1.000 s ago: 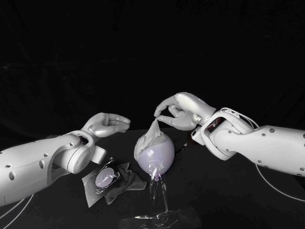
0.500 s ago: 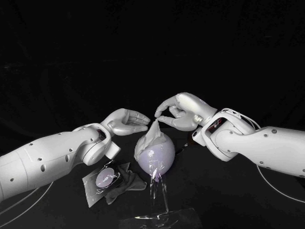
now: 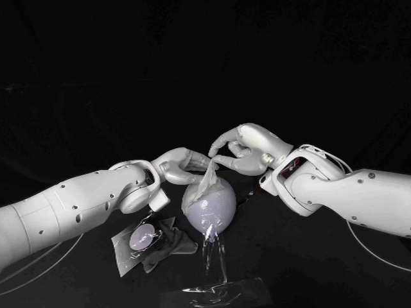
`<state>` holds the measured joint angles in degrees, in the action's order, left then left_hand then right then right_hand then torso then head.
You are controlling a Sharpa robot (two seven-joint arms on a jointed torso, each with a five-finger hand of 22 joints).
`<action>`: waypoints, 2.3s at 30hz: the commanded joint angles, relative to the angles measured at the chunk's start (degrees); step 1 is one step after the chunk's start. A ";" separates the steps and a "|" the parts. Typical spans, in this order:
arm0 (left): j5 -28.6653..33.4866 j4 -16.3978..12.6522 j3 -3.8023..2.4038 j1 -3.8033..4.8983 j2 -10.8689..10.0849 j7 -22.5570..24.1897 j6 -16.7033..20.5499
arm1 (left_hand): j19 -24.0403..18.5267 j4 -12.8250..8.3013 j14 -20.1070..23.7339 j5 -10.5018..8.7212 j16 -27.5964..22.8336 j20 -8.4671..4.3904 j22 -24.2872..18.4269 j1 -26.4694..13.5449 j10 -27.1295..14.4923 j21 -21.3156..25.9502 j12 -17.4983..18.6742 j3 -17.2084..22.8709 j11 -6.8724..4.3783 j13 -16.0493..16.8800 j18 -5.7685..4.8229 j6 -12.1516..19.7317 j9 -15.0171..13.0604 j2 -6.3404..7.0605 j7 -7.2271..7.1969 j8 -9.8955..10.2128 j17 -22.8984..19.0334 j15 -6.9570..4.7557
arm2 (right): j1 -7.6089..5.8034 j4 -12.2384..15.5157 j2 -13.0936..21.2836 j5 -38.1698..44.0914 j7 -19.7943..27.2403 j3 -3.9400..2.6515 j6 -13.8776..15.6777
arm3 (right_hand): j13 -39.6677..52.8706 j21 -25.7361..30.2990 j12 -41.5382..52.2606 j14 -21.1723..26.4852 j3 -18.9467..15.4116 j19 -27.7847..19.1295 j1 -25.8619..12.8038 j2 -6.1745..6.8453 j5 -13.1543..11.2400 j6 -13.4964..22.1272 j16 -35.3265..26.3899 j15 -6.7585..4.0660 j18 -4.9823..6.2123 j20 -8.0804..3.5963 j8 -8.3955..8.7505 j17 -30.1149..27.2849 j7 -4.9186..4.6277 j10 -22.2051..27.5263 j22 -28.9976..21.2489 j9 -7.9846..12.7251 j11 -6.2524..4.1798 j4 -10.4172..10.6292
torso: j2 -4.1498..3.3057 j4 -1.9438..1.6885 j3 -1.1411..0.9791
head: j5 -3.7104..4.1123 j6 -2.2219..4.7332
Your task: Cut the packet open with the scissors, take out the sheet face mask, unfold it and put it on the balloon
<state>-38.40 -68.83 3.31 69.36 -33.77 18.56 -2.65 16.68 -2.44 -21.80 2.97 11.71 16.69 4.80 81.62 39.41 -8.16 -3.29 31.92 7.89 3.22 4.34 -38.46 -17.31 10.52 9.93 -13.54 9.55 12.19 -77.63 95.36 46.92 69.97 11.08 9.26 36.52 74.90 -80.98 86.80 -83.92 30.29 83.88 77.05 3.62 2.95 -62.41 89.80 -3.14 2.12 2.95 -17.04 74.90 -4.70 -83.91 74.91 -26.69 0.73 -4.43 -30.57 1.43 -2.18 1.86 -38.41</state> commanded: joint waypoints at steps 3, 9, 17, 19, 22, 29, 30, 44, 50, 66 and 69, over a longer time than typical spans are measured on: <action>-0.82 0.61 -0.11 0.17 -0.18 0.72 -4.96 | -0.29 -0.71 0.17 -0.21 -0.52 -0.03 -0.25 1.44 0.22 0.45 0.05 0.48 0.08 0.05 -0.54 -0.49 -0.02 -1.27 0.01 0.12 -0.22 -0.11 | -0.03 0.08 0.21 0.14 0.51 -0.05 -0.52 | 12.99 -0.21 0.13 -6.08 0.36 2.77 -0.64 -0.08 -0.17 0.04 0.20 -0.15 -0.35 -0.09 -0.27 15.10 -0.22 -4.38 12.74 -0.06 -0.21 0.06 | 0.06 -0.10 0.09 | 0.11 -0.05; 0.14 1.05 -0.13 0.21 -0.17 0.98 -6.12 | 0.00 -1.38 -1.56 -0.21 -0.61 -0.07 -0.53 2.82 8.53 0.73 -1.38 3.88 1.55 0.70 -0.10 -4.41 -0.57 -4.46 0.64 -1.22 -0.23 -0.66 | -0.01 0.14 0.43 0.15 0.49 -0.02 -0.61 | 12.99 -0.21 0.13 -6.08 0.36 2.77 -0.64 -0.08 -0.17 0.04 0.20 -0.15 -0.35 -0.09 -0.27 15.10 -0.22 -4.38 12.74 -0.06 -0.21 0.06 | -0.02 -0.09 0.15 | 0.06 -0.14; 0.87 1.42 -0.14 0.27 0.05 1.81 -6.20 | -0.07 2.21 -10.52 -0.20 2.30 0.04 -1.01 -0.35 18.58 1.35 -3.98 7.59 3.60 1.01 3.08 -12.15 -2.29 -7.73 0.12 -5.24 1.86 -0.06 | 0.12 0.25 0.56 0.14 0.47 0.05 -0.77 | 13.00 -0.10 0.14 -6.08 0.41 2.73 -0.69 -0.07 -0.17 0.08 0.20 -0.13 -0.33 -0.09 -0.34 15.10 -0.24 -4.38 12.71 -0.12 -0.19 0.04 | 0.04 -0.06 0.03 | -0.18 -0.30; 0.92 1.54 -0.14 0.29 0.09 1.84 -5.28 | 0.52 3.17 -14.61 -0.28 3.92 0.04 -1.00 -1.44 20.92 1.26 -4.54 6.44 2.59 1.10 3.82 -13.87 -3.19 -7.27 0.49 -6.64 2.91 -0.71 | 0.15 0.38 0.63 0.13 0.47 0.07 -0.84 | 13.00 -0.09 0.14 -6.08 0.42 2.72 -0.69 -0.06 -0.17 0.09 0.20 -0.13 -0.33 -0.08 -0.35 15.10 -0.24 -4.38 12.71 -0.13 -0.19 0.04 | 0.07 -0.03 0.01 | -0.22 -0.34; 0.91 1.68 -0.13 0.31 0.10 1.77 -3.59 | 1.86 3.55 -16.58 -0.32 4.60 0.09 -0.86 -1.66 22.89 0.86 -4.81 5.09 1.66 1.07 4.57 -14.98 -4.27 -6.77 0.29 -8.07 3.17 -1.58 | 0.18 0.58 0.78 0.13 0.51 0.10 -0.92 | 13.00 -0.09 0.14 -6.08 0.42 2.72 -0.69 -0.06 -0.17 0.09 0.20 -0.13 -0.33 -0.08 -0.35 15.10 -0.24 -4.38 12.71 -0.13 -0.19 0.04 | 0.08 -0.03 0.00 | -0.27 -0.32; 0.82 2.01 -0.12 0.38 -0.01 1.51 0.51 | 6.03 3.90 -19.32 -0.29 5.40 0.19 -0.31 -1.16 25.51 -0.51 -4.88 3.13 0.55 0.91 5.04 -15.66 -6.23 -6.38 0.11 -10.31 3.56 -2.67 | 0.36 1.69 1.85 0.14 0.54 0.16 -1.05 | 13.00 -0.09 0.14 -6.08 0.42 2.72 -0.69 -0.06 -0.17 0.09 0.20 -0.13 -0.33 -0.08 -0.35 15.10 -0.24 -4.38 12.71 -0.13 -0.19 0.04 | 0.01 -0.05 0.03 | -0.26 -0.13; 0.81 2.01 -0.12 0.39 -0.03 1.50 0.74 | 6.03 3.90 -19.32 -0.29 5.40 0.19 -0.31 -1.16 25.51 -0.51 -4.88 3.13 0.55 0.91 5.04 -15.66 -6.23 -6.38 0.11 -10.31 3.56 -2.67 | 0.37 1.80 1.96 0.15 0.53 0.16 -1.06 | 13.00 -0.09 0.14 -6.08 0.42 2.72 -0.69 -0.06 -0.17 0.09 0.20 -0.13 -0.33 -0.08 -0.35 15.10 -0.24 -4.38 12.71 -0.13 -0.19 0.04 | 0.01 -0.05 0.03 | -0.26 -0.13; 1.47 1.20 -0.32 1.12 -0.87 2.03 4.29 | 8.20 4.40 -20.34 -0.28 5.53 0.16 -0.14 -0.47 26.53 -1.11 -4.54 3.43 0.20 0.74 4.75 -15.25 -7.83 -7.09 -0.01 -11.62 3.68 -3.01 | 1.69 3.14 4.26 0.19 0.13 0.33 -1.72 | 13.04 0.07 0.19 -6.08 0.45 2.66 -0.76 -0.03 -0.17 0.13 0.20 -0.12 -0.30 -0.07 -0.45 15.10 -0.25 -4.41 12.67 -0.21 -0.17 0.03 | 0.05 -0.10 0.02 | -0.54 -0.10; 1.06 0.56 -0.48 1.76 -1.23 1.71 3.37 | 8.10 4.50 -20.49 -0.28 5.49 0.15 -0.25 -0.30 26.71 -0.96 -4.39 3.60 0.17 0.71 4.69 -15.03 -8.37 -7.12 0.07 -12.00 3.68 -3.02 | 2.10 2.97 4.35 0.15 0.05 0.35 -1.65 | 13.04 0.07 0.19 -6.08 0.45 2.66 -0.76 -0.03 -0.17 0.13 0.20 -0.12 -0.30 -0.07 -0.45 15.10 -0.25 -4.41 12.67 -0.21 -0.17 0.03 | 0.00 0.00 0.01 | -0.55 -0.11; 0.69 -0.62 -0.55 3.66 -1.86 1.09 0.72 | 16.30 5.07 -21.64 -0.27 6.40 0.20 1.03 -0.13 27.14 -3.97 -3.74 4.25 0.02 0.71 2.42 -13.85 -10.35 -7.05 0.04 -13.03 4.18 -3.61 | 2.29 1.97 4.11 -0.55 -0.66 0.34 0.95 | 13.06 0.16 0.22 -6.08 0.48 2.62 -0.82 0.00 -0.17 0.17 0.20 -0.11 -0.28 -0.07 -0.52 15.10 -0.25 -4.43 12.64 -0.27 -0.16 0.02 | 0.02 -0.07 0.04 | -0.54 0.11; 0.69 -0.90 -0.54 4.66 -2.16 0.68 0.37 | 17.52 5.26 -21.99 -0.28 6.95 0.12 1.17 -0.11 27.31 -4.41 -3.56 4.41 -0.01 0.74 1.71 -13.56 -11.00 -7.01 0.02 -13.36 4.46 -3.70 | 2.20 1.80 4.13 -1.09 -0.61 0.31 1.43 | 13.05 0.20 0.20 -6.08 0.50 2.61 -0.84 0.00 -0.17 0.20 0.20 -0.10 -0.27 -0.06 -0.54 15.10 -0.25 -4.42 12.63 -0.30 -0.16 0.02 | 0.04 -0.05 -0.01 | -0.55 0.18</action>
<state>-38.02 -69.43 2.87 73.53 -35.89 19.27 -1.02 33.88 2.54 -43.36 2.96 18.41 16.85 5.92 80.91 66.38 -12.36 -7.11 36.29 7.98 3.99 6.62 -52.47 -20.57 3.57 9.85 -25.94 13.92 8.47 -75.36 97.23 51.08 69.50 10.63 9.63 36.68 74.91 -80.98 86.86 -83.82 30.44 83.65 76.59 3.61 2.95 -62.31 89.80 -3.04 2.12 2.99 -17.38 74.92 -4.62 -83.81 74.91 -26.92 0.63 -4.26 -30.56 1.37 -2.14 1.34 -38.29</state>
